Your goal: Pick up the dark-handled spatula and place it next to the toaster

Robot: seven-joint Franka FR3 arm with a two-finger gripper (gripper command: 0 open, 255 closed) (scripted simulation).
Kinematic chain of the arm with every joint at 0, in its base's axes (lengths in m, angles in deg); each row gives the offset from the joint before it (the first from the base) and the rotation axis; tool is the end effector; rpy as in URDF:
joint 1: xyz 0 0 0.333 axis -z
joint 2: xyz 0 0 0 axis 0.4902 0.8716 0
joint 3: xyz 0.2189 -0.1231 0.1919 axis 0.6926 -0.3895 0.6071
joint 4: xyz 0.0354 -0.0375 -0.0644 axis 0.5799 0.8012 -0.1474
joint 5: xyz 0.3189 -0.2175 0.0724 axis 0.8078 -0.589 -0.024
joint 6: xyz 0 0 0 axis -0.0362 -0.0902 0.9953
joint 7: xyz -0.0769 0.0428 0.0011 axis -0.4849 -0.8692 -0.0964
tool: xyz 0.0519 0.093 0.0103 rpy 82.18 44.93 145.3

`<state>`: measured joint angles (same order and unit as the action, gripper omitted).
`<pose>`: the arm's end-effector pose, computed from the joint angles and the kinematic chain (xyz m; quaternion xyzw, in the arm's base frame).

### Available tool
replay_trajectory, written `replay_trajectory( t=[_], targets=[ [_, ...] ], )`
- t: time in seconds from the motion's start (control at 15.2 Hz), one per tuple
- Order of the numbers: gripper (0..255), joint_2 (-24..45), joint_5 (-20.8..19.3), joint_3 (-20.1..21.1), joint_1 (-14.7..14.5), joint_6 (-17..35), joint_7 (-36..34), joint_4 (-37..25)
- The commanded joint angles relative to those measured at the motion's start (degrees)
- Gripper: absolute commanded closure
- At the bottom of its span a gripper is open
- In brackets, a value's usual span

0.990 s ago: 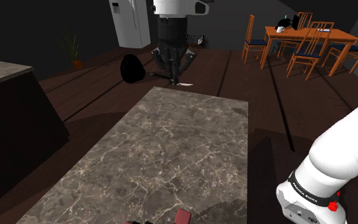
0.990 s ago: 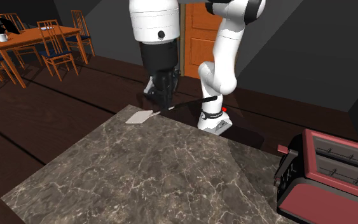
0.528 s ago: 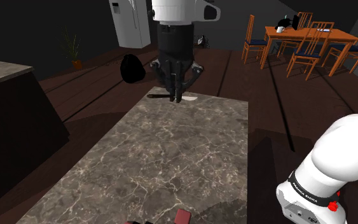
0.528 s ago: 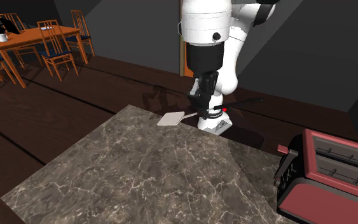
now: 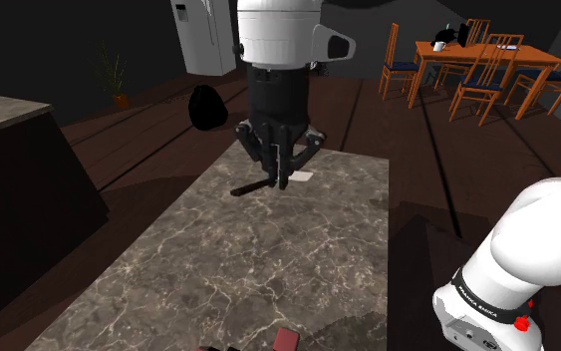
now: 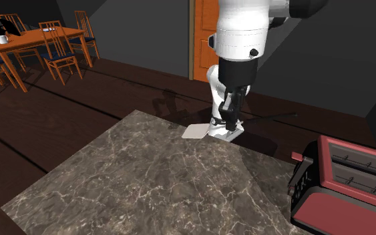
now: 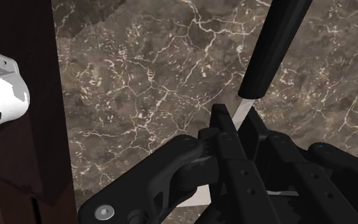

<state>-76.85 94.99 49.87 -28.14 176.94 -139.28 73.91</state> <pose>0.3073 0.3461 0.5951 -0.8688 0.4940 0.0291 0.0161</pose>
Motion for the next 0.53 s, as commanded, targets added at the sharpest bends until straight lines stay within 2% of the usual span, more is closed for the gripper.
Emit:
replay_trajectory(
  t=[0.0,0.46],
  targets=[
    [255,-0.2,0.3,0.2,-0.1,1.4,0.1,1.6],
    [255,-0.7,1.1,1.2,-0.5,6.6,0.8,7.1]
  ],
)
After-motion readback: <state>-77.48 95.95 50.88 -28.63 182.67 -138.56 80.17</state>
